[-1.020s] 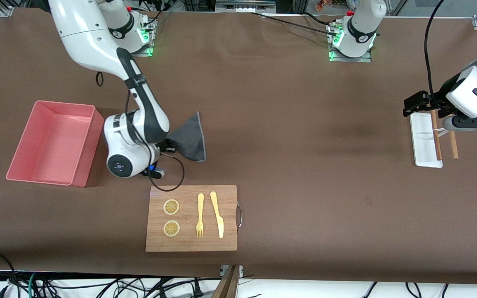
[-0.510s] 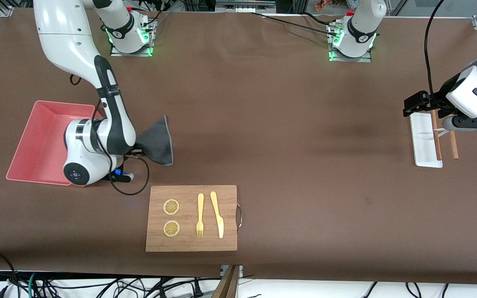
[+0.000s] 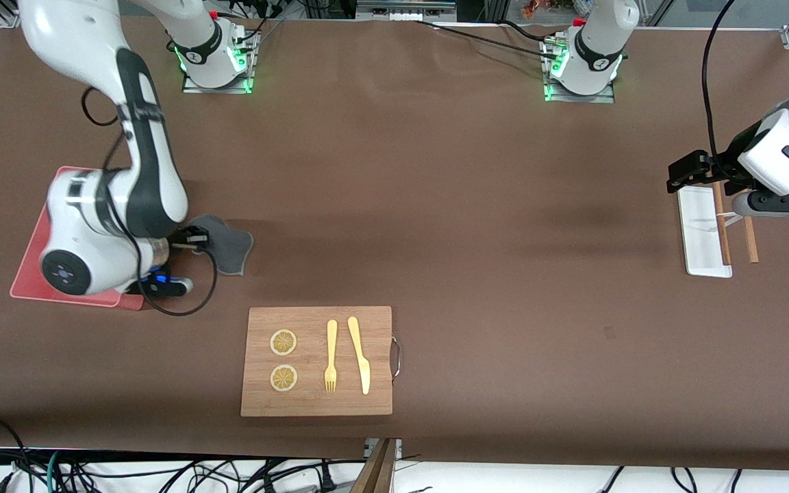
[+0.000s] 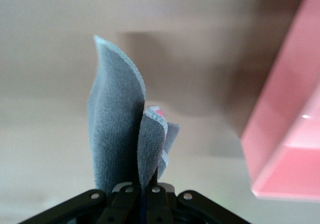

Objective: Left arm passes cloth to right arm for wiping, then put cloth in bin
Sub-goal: 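Move the cloth over the pink bin with the right gripper and lower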

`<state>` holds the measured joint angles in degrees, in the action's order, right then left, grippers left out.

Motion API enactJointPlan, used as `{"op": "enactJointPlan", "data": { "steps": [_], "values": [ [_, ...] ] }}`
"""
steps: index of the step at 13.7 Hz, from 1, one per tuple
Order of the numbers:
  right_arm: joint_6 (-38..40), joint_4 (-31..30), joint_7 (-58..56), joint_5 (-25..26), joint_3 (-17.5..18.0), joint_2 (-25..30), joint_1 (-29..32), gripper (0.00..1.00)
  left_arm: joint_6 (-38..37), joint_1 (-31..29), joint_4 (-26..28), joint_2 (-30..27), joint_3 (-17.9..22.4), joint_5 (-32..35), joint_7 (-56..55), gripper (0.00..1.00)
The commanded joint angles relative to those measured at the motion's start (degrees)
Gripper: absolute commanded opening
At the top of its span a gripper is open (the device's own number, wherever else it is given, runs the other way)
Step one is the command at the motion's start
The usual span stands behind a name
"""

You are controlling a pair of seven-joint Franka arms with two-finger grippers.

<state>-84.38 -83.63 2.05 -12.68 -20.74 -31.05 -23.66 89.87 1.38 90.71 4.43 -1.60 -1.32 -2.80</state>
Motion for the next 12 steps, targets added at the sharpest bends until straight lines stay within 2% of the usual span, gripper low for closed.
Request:
{"op": "enactJointPlan", "data": {
  "steps": [1, 2, 4, 5, 7, 8, 12],
  "values": [
    [6.66, 2.41, -3.61, 3.96, -2.72, 3.62, -0.16, 0.00, -0.84, -0.23, -1.85, 0.93, -0.16, 0.53, 0.52, 1.00],
    [9.03, 3.64, -6.59, 5.28, -4.03, 4.15, -0.16, 0.00, -0.84, -0.23, -1.85, 0.93, -0.16, 0.53, 0.52, 1.00],
    [12.21, 6.27, -13.00, 6.17, -9.03, 4.15, -0.16, 0.00, -0.84, -0.23, -1.85, 0.85, -0.16, 0.44, 0.52, 1.00],
    [12.65, 6.46, -16.77, 6.61, -11.40, 4.15, -0.07, 0.00, -0.84, -0.23, -1.85, 0.93, -0.16, 0.44, 0.52, 1.00],
    [12.22, 6.46, -23.72, 10.54, -14.58, 3.72, 0.28, 0.00, -0.84, -0.23, -1.85, 0.93, -0.16, 0.44, 0.43, 1.00],
    [12.05, 6.46, -26.10, 11.96, -14.94, 3.45, 1.50, 0.00, -0.84, -0.23, -1.85, 0.93, -0.16, 0.44, 0.43, 1.00],
    [8.81, 5.94, -30.17, 12.24, -14.86, 1.17, 5.46, 0.00, -0.84, -0.23, -1.85, 0.93, -0.16, 0.35, 0.43, 1.00]
  ]
}}
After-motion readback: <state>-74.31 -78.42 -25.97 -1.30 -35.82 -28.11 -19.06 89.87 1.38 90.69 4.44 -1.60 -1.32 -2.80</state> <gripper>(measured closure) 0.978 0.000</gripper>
